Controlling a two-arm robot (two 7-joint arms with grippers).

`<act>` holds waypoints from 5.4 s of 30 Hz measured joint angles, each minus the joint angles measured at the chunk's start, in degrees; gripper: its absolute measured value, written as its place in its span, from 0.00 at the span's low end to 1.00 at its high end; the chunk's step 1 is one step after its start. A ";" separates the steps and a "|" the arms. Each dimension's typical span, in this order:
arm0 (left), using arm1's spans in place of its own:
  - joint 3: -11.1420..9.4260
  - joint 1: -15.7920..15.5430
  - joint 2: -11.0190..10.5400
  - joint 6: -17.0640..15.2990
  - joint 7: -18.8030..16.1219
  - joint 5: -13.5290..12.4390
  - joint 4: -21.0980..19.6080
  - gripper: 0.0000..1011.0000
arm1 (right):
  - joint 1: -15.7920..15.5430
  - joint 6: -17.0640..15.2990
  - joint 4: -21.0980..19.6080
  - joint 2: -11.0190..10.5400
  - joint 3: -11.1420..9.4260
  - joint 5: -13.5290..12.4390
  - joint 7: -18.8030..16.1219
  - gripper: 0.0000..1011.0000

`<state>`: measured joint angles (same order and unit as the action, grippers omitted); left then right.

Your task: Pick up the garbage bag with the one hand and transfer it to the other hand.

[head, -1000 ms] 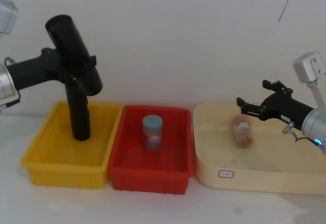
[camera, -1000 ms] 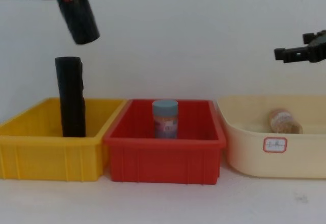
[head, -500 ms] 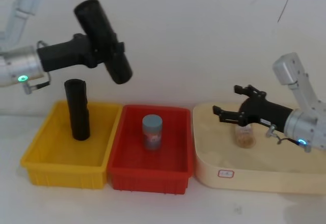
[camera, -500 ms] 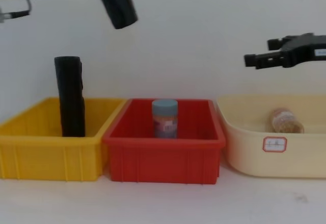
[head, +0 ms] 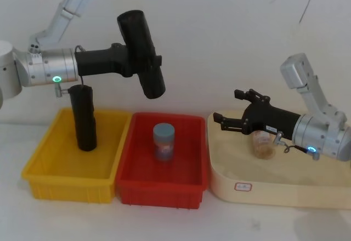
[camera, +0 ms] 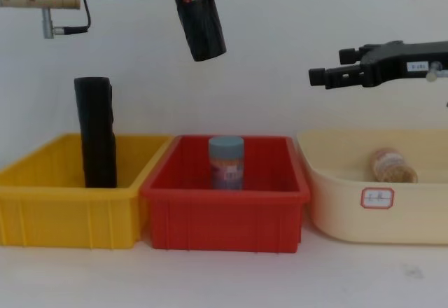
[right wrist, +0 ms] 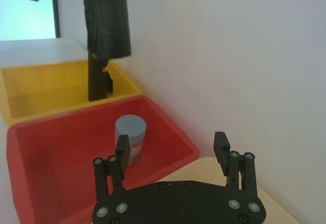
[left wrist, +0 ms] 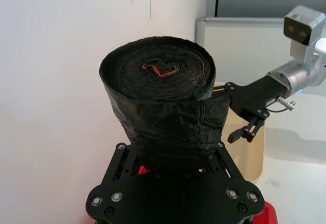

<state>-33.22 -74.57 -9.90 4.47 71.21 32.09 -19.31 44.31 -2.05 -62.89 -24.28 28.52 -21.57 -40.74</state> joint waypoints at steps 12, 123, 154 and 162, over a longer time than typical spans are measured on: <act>-3.25 -4.96 3.51 2.19 2.37 -0.14 9.72 0.44 | -0.37 0.51 0.15 0.60 -1.30 -2.88 0.01 0.99; -5.17 -7.90 5.64 3.52 3.84 -0.22 15.48 0.44 | 19.37 -3.13 16.25 10.03 5.06 -11.48 -11.38 0.99; -5.11 -8.02 5.76 3.63 3.91 -0.29 15.79 0.44 | 17.56 -3.47 14.47 9.21 3.96 -15.77 -13.70 0.99; -5.11 -8.07 5.78 3.67 3.95 -0.28 15.84 0.44 | 18.15 -3.09 14.51 9.74 3.78 -17.03 -14.94 0.99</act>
<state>-38.32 -82.64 -4.11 8.14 75.17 31.81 -3.47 62.46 -5.14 -48.37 -14.54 32.30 -38.60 -55.68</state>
